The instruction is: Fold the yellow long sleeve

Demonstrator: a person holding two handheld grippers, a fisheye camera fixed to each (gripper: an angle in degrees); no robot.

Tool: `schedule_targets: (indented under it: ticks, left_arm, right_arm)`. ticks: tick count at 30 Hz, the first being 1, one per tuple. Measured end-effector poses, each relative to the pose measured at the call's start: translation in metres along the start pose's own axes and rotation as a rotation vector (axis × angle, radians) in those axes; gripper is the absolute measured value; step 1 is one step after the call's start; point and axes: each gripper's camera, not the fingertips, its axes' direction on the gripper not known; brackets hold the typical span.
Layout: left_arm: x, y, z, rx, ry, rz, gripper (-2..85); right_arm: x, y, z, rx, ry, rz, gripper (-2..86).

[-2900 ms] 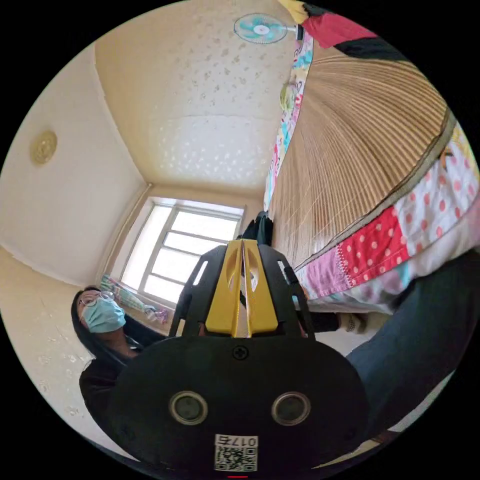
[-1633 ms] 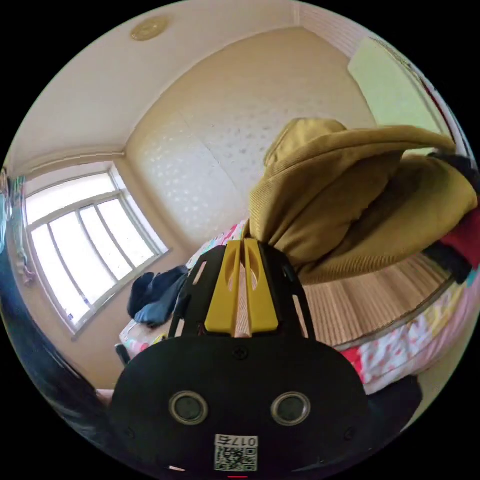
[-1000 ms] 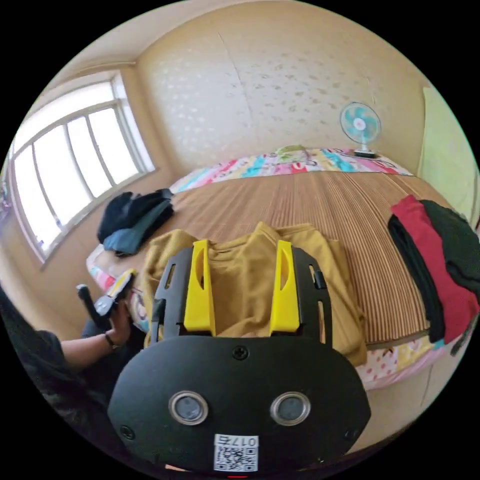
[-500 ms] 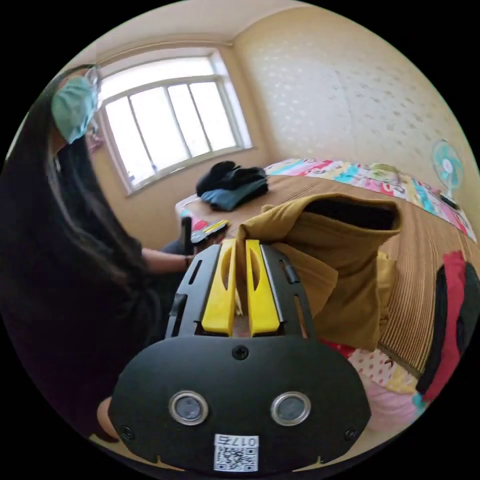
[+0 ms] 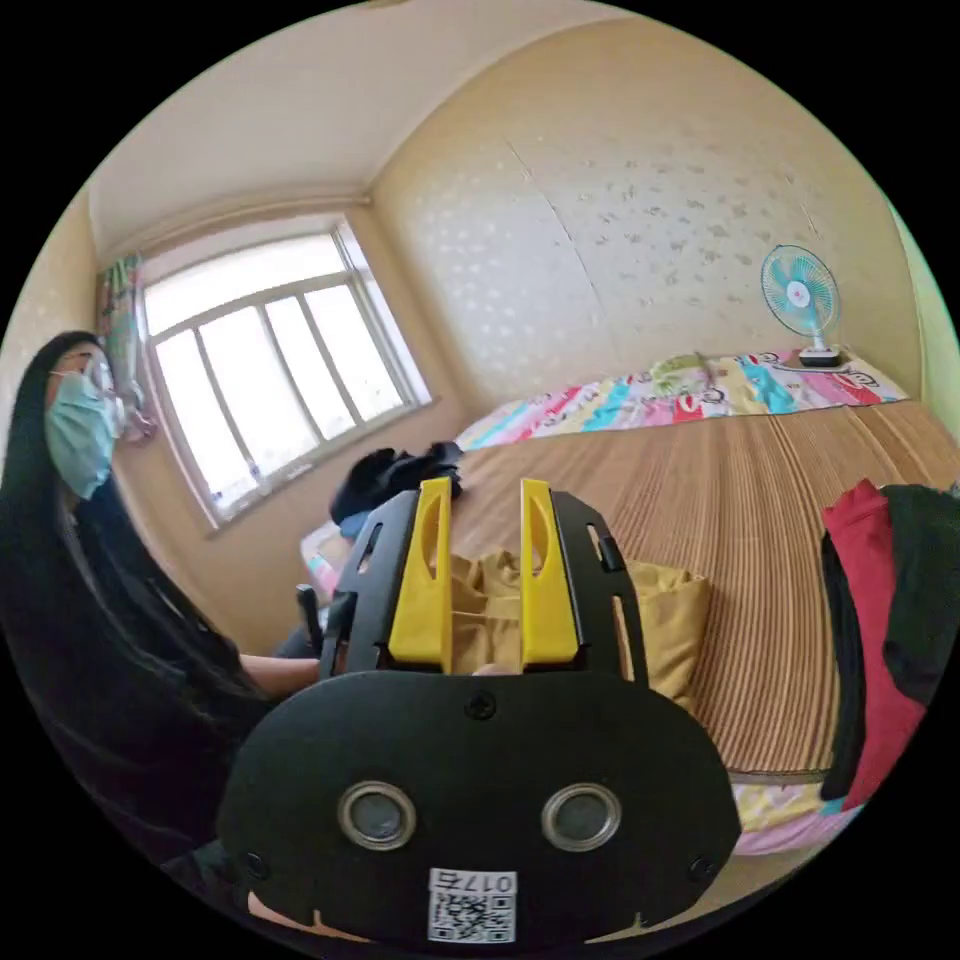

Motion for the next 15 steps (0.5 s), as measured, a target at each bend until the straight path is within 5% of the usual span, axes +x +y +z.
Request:
schedule_targets:
  ticks: [3, 7, 10, 15]
  left_arm:
    - [0.000, -0.007, 0.000, 0.000, 0.001, -0.001, -0.9]
    - [-0.001, -0.018, 0.001, -0.001, 0.001, -0.002, -0.9]
    - [-0.003, -0.027, 0.001, -0.001, 0.003, -0.004, -0.9]
    - [-0.011, -0.046, 0.001, -0.014, 0.015, -0.010, -0.8]
  right_arm:
    - [0.039, -0.031, 0.100, -0.280, 0.333, 0.023, 12.8]
    - [0.112, -0.020, 0.217, -0.676, 0.441, 0.129, 13.7]
    - [0.122, -0.006, 0.212, -0.480, 0.445, 0.145, 11.9]
    - [0.107, 0.003, 0.222, -0.470, 0.488, -0.017, 5.8]
